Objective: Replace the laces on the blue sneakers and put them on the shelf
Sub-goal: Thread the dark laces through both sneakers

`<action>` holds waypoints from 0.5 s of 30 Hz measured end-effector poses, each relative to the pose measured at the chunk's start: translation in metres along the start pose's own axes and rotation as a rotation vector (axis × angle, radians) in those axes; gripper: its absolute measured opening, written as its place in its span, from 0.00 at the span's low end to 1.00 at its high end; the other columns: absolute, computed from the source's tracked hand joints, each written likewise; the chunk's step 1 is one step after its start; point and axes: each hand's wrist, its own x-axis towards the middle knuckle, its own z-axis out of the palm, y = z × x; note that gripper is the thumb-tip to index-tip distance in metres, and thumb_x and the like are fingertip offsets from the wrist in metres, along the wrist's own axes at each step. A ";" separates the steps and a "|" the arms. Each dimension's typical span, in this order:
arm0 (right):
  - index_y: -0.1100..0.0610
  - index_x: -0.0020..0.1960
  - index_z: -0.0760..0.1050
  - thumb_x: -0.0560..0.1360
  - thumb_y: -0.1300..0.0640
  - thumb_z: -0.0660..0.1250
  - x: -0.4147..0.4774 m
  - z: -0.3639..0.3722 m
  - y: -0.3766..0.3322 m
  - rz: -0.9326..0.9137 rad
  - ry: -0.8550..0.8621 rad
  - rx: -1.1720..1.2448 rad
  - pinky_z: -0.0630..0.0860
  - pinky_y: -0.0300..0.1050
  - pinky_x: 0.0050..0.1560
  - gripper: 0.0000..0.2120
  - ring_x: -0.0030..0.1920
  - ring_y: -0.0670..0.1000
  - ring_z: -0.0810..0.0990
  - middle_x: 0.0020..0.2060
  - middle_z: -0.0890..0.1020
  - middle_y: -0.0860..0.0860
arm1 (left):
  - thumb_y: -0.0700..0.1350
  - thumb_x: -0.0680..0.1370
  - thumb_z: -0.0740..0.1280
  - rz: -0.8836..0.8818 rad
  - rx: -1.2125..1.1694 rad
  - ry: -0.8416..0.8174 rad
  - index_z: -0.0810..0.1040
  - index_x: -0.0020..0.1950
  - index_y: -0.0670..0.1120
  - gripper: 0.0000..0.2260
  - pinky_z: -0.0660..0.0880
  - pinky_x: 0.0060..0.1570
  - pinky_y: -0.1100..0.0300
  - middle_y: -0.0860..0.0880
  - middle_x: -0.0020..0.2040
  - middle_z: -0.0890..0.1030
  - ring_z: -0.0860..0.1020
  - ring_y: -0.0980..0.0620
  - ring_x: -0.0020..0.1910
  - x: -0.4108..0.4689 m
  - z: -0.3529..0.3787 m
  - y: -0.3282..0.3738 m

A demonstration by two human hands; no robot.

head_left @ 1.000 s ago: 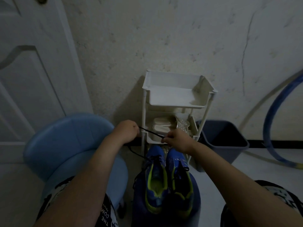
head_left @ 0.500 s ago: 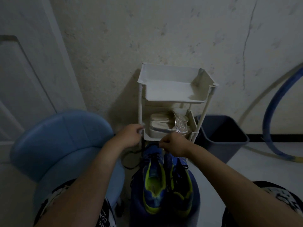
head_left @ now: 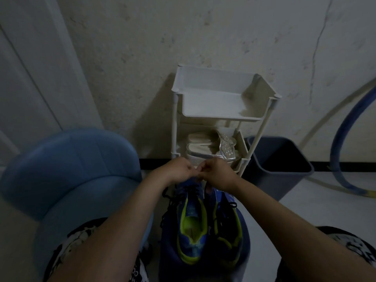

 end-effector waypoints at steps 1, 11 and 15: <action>0.60 0.48 0.76 0.75 0.65 0.71 0.001 0.002 0.003 0.013 -0.006 0.021 0.75 0.40 0.25 0.04 0.25 0.45 0.79 0.42 0.84 0.59 | 0.51 0.77 0.69 -0.012 0.016 0.021 0.85 0.45 0.45 0.11 0.70 0.40 0.59 0.47 0.38 0.80 0.77 0.51 0.41 0.001 0.000 -0.001; 0.56 0.55 0.79 0.69 0.42 0.73 0.002 0.032 0.035 0.211 -0.107 -0.606 0.73 0.41 0.44 0.22 0.48 0.52 0.80 0.47 0.81 0.54 | 0.46 0.75 0.69 -0.122 0.029 0.078 0.86 0.40 0.44 0.09 0.79 0.49 0.57 0.49 0.37 0.85 0.82 0.50 0.42 0.005 0.023 -0.018; 0.61 0.54 0.78 0.74 0.52 0.69 0.009 0.034 0.038 0.263 -0.045 -0.551 0.73 0.42 0.45 0.14 0.53 0.56 0.81 0.52 0.82 0.58 | 0.44 0.76 0.68 -0.103 0.042 0.057 0.86 0.46 0.44 0.07 0.78 0.46 0.61 0.47 0.44 0.86 0.83 0.50 0.46 0.002 0.035 -0.028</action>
